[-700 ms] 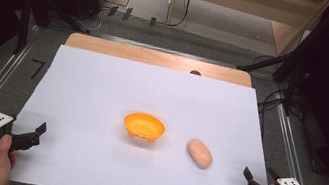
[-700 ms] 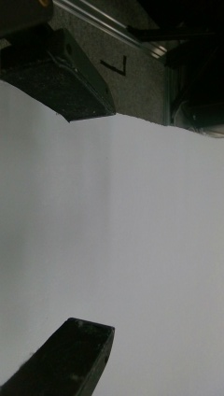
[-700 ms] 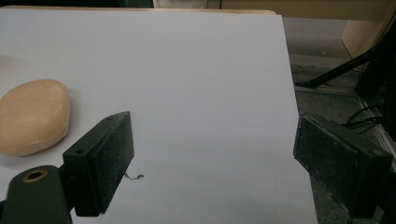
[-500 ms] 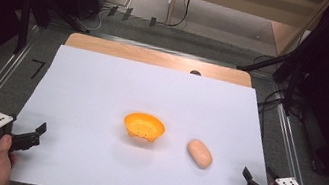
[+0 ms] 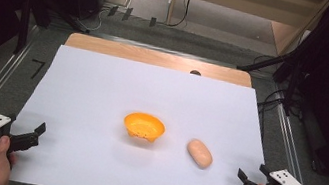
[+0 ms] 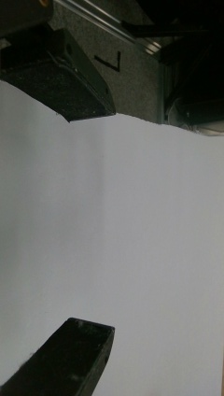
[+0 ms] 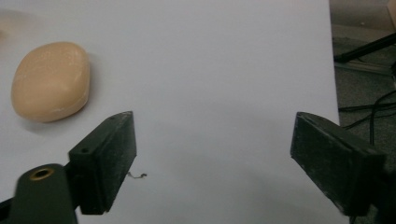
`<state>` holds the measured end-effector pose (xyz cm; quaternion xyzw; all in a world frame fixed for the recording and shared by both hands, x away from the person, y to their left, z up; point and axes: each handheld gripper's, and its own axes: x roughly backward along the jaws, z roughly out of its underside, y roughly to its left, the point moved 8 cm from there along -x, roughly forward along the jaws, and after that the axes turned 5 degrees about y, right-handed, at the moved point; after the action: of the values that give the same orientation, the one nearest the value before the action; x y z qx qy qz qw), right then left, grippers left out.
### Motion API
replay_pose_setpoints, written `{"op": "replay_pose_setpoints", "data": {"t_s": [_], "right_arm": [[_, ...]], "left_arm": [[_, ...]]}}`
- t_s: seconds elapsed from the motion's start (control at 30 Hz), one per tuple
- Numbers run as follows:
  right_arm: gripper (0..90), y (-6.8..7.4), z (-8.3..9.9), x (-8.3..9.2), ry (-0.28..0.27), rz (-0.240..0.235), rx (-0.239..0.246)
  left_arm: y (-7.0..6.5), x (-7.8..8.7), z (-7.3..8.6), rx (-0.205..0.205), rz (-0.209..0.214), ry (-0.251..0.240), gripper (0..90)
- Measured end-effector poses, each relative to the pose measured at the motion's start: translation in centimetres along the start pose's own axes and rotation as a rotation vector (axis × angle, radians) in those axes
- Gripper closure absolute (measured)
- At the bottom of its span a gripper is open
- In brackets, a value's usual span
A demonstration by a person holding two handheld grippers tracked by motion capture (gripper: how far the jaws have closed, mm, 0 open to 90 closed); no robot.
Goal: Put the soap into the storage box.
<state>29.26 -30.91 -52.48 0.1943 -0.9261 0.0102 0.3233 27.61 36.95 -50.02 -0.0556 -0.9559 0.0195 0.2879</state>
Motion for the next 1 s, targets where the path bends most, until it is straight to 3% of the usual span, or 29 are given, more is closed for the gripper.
{"op": "replay_pose_setpoints", "data": {"t_s": [0.17,0.2,0.27,0.33,0.37,0.47,1.0], "right_arm": [[12.8,0.2,-0.5,-0.3,0.047,-0.008,0.025],[13.0,0.5,-0.7,-0.6,0.087,-0.016,0.046],[12.9,0.6,-0.7,-0.7,0.102,-0.024,0.058],[11.2,1.2,-0.8,-1.2,0.163,-0.042,0.103],[11.2,1.2,-0.8,-1.2,0.163,-0.042,0.103],[7.8,1.9,-0.9,-1.8,0.229,-0.073,0.135],[5.2,3.4,-2.3,-3.2,0.368,-0.101,0.22]], "left_arm": [[0.0,0.0,0.0,-0.004,-0.001,-0.002,0.0],[0.0,0.0,0.0,-0.005,-0.001,-0.001,0.0],[0.0,0.0,0.0,-0.005,0.0,0.001,0.0],[0.0,0.0,0.0,-0.006,-0.001,0.002,0.0],[0.0,0.0,0.0,-0.006,-0.001,0.002,0.0],[0.0,0.0,0.0,-0.005,0.002,0.005,0.0],[0.0,-0.1,0.0,-0.005,0.004,0.005,0.0]]}}
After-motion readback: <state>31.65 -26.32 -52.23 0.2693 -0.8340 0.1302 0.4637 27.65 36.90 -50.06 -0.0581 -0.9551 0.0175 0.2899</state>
